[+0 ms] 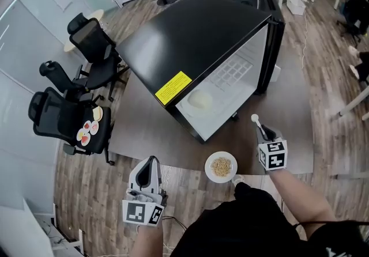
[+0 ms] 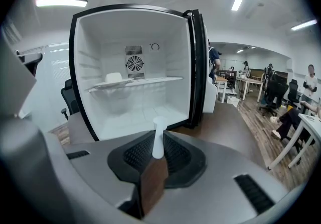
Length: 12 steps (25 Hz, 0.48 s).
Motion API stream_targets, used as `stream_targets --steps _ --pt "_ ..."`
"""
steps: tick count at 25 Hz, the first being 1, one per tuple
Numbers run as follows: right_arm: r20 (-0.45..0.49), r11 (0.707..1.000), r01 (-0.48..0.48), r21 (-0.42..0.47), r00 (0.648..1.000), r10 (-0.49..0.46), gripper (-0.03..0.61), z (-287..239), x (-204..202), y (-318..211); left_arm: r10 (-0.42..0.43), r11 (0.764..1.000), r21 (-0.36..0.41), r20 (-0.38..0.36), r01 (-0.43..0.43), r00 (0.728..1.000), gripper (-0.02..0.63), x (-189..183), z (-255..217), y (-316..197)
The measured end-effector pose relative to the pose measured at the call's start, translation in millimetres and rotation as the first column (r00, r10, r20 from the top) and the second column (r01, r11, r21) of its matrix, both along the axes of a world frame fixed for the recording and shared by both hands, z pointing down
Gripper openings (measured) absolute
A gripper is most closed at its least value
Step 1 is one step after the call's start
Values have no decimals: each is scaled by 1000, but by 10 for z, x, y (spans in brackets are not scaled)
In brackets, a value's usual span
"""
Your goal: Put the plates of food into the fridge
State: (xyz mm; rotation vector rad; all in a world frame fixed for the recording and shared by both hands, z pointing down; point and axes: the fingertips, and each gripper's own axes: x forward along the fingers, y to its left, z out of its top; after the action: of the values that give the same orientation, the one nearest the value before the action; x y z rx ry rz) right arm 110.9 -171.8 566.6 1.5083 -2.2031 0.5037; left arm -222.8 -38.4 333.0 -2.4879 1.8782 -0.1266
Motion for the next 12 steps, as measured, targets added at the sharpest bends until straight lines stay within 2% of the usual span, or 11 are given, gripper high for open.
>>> stream_targets --steps 12 --pt "32 994 54 92 998 -57 57 -539 -220 -482 -28 999 28 -24 28 999 3 18 -66 -279"
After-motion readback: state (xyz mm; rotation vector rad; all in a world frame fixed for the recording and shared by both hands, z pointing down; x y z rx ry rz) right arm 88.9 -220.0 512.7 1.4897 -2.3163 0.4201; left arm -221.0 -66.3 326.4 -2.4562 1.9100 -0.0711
